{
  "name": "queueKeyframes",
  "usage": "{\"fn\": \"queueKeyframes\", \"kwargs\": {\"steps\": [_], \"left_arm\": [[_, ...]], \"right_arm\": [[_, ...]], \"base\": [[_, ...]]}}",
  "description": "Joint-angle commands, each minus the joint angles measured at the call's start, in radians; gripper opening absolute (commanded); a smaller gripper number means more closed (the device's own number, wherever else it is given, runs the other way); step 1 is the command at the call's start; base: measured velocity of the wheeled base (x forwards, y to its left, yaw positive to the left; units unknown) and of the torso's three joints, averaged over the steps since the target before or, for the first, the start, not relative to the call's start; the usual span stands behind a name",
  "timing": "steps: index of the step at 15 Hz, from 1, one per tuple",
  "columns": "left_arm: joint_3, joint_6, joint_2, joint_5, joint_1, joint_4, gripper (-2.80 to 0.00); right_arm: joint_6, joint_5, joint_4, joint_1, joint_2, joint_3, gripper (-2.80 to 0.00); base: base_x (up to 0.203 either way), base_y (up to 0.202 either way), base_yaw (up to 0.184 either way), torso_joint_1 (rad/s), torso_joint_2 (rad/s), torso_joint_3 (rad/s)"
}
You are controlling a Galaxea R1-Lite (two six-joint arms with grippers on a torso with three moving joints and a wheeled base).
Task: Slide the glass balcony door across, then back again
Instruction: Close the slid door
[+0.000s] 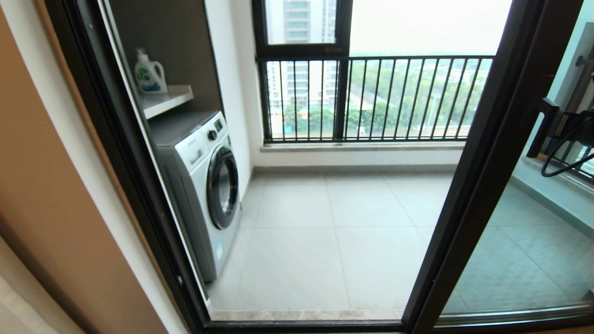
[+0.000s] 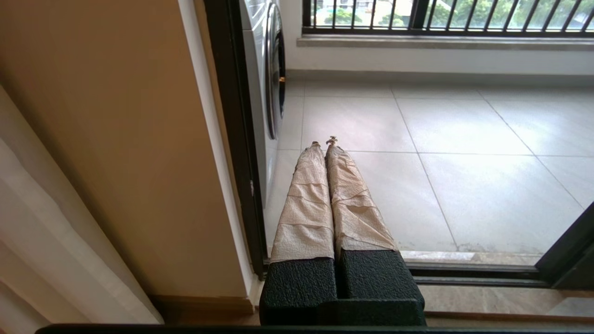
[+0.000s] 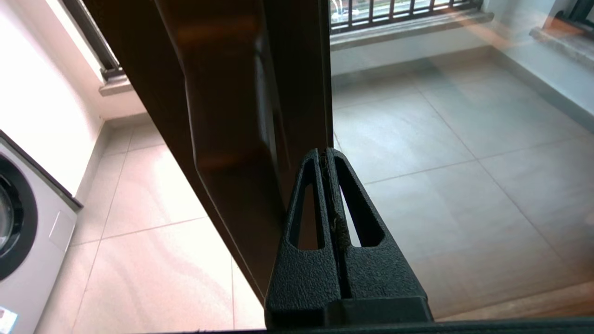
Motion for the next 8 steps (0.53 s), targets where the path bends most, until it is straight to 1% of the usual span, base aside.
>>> {"fn": "queueKeyframes", "kwargs": {"steps": [1,8], "left_arm": [[0.0,0.001,0.002,-0.001,0.0,0.0,-2.8],[0.0,0.0,0.002,0.0,0.0,0.0,-2.8]], "right_arm": [[0.0,0.005,-0.001,0.015,-0.017,0.017,-2.8],[0.002,0.028,-0.003,0.058,-0.043,0.052,-2.8]], "base": [[0.0,0.0,0.0,0.0,0.0,0.0],[0.0,0.0,0.0,0.0,0.0,0.0]]}}
